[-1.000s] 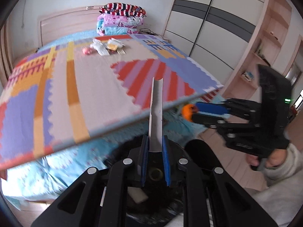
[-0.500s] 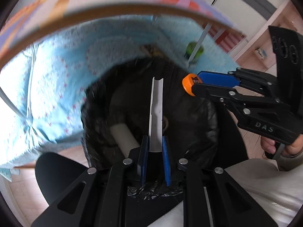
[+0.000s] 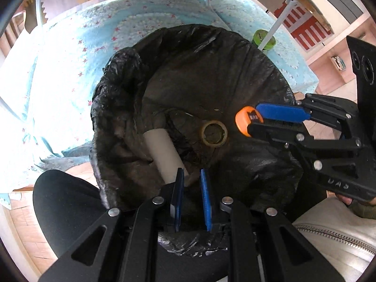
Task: Collect trash
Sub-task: 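Open both grippers to drop the ruler and bottle cap into the bin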
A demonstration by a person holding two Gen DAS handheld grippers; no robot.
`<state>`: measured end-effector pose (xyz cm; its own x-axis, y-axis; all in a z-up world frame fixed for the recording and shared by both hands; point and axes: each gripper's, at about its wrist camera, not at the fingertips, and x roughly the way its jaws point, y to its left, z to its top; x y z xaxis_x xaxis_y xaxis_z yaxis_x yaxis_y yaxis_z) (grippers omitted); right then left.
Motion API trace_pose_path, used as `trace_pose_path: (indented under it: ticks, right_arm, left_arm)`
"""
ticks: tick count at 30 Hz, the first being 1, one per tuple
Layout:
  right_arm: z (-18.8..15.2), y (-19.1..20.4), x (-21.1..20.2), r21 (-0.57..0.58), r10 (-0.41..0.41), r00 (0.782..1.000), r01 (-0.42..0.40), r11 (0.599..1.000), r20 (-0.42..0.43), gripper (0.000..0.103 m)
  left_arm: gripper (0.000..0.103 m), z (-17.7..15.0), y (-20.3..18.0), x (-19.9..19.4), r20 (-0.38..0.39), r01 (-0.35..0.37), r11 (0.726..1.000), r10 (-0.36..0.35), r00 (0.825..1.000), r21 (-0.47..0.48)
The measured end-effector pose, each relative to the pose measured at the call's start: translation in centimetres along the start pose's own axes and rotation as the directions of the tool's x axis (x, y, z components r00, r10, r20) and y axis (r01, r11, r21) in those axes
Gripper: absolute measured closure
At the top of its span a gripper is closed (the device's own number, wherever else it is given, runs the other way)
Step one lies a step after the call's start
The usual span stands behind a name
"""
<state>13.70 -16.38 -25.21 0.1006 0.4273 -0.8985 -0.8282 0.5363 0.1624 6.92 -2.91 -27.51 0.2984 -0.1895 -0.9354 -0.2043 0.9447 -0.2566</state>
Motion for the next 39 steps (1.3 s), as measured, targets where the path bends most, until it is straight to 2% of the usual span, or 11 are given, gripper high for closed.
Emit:
trace_pose_path:
  ticks: [9,14,16,18,31,39]
  right_arm:
    - [-0.2,0.3,0.4,-0.01,0.03,0.999,-0.03,0.999,-0.02,0.073]
    - [-0.2,0.1,0.3,0.005,0.033,0.999,-0.033,0.999,-0.015,0.073]
    - [-0.2,0.0,0.1,0.007,0.031,0.999,-0.031,0.999,-0.01,0.073]
    - [-0.1,0.0,-0.1,0.009,0.031,1.0,-0.031,0.999,-0.006,0.073]
    - [0.8,0.0,-2.6,0.011,0.032,0.998,-0.033,0.999,0.054,0.073]
    - [2.0,-0.2,-5.9,0.006,0.014,0.991,-0.015,1.0,0.131,0.073]
  left_arm:
    - [0.087,0.5,0.0,0.5,-0.019,-0.029,0.999,0.029,0.999,-0.025]
    - [0.087,0.5,-0.8,0.0,-0.007,-0.022,1.0,0.022,1.0,0.01]
    - [0.076,0.6,-0.9,-0.3,0.003,-0.021,1.0,0.021,1.0,0.017]
    - [0.054,0.6,-0.9,-0.8,0.022,-0.022,1.0,0.022,1.0,0.016]
    - [0.054,1.0,-0.9,-4.1,0.099,0.0,0.999,-0.004,0.995,0.046]
    - [0.054,2.2,-0.9,-8.1,0.188,-0.021,0.997,0.007,0.982,0.072]
